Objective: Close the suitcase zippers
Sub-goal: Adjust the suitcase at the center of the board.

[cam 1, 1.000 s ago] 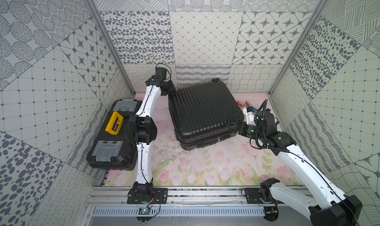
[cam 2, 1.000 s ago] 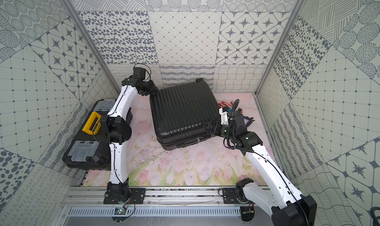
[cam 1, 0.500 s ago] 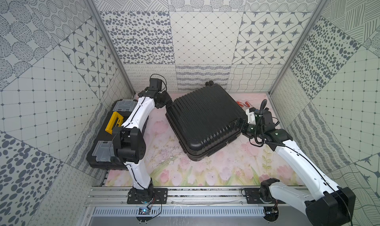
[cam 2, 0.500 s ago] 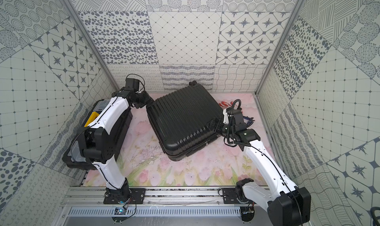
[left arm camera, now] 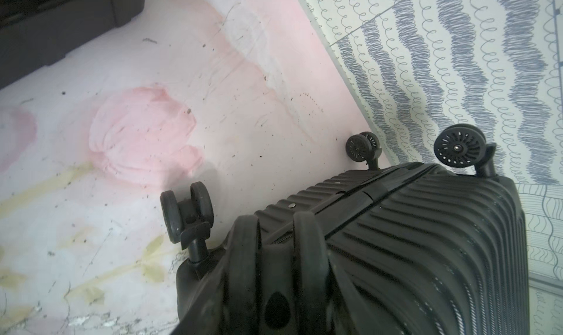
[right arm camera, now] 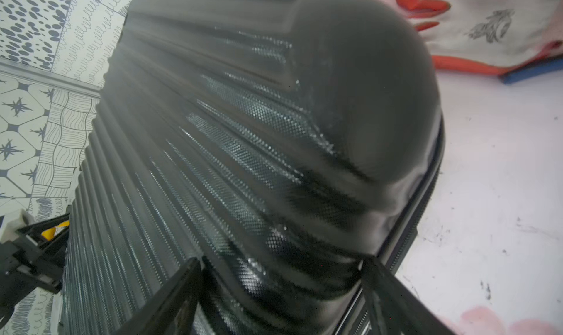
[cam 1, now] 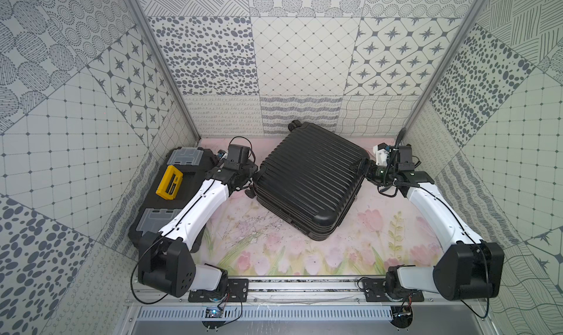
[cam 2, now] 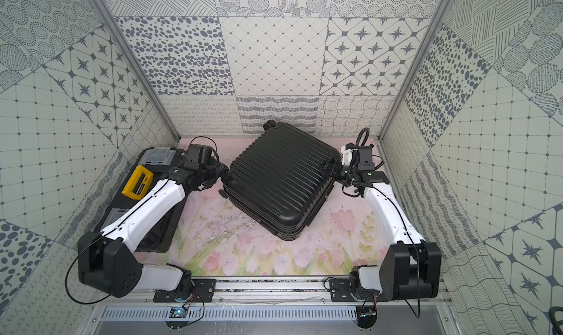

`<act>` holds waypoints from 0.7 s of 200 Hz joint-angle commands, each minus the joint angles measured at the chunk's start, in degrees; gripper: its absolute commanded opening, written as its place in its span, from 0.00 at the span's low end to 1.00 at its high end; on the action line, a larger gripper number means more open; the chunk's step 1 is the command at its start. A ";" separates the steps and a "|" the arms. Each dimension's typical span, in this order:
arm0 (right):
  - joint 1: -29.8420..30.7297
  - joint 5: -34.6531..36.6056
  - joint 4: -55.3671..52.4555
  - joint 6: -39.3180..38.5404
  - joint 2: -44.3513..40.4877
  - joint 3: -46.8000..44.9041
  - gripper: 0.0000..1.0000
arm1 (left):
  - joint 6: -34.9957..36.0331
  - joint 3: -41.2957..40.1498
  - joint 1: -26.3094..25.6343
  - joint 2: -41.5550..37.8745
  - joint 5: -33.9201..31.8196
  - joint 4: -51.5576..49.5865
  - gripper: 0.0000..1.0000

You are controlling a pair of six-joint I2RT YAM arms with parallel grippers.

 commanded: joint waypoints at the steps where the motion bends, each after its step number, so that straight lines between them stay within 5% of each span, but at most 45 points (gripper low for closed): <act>1: 1.66 -8.11 2.76 -6.22 5.60 2.61 0.81 | -4.97 -3.11 -5.97 -4.50 11.93 -8.30 0.27; 75: 1.23 -8.86 4.83 -8.47 18.54 13.45 0.80 | -5.53 -4.43 -9.05 -7.93 6.08 -13.02 0.52; 140: -3.37 -4.12 1.50 -12.20 13.69 13.86 0.87 | 7.33 -0.33 -8.97 -11.38 -2.60 -22.50 0.80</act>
